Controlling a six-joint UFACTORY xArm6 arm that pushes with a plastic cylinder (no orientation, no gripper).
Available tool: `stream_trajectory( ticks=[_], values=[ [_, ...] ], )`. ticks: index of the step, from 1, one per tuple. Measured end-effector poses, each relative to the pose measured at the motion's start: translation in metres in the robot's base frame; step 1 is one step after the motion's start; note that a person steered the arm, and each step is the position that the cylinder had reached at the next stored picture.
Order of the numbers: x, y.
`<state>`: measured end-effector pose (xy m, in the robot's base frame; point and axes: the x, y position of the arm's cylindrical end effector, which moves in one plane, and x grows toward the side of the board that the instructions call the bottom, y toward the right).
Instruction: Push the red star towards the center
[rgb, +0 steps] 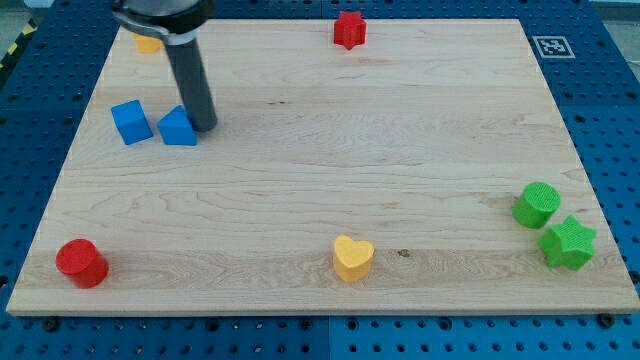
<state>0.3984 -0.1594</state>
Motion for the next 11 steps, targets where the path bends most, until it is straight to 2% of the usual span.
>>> stream_trajectory(
  ticks=[1, 2, 4, 5, 7, 9, 11],
  values=[
    [0.000, -0.010],
    [-0.031, 0.017],
    [-0.167, 0.025],
    [-0.203, 0.064],
    [-0.201, 0.250],
    [-0.156, 0.248],
    [-0.082, 0.244]
  ],
)
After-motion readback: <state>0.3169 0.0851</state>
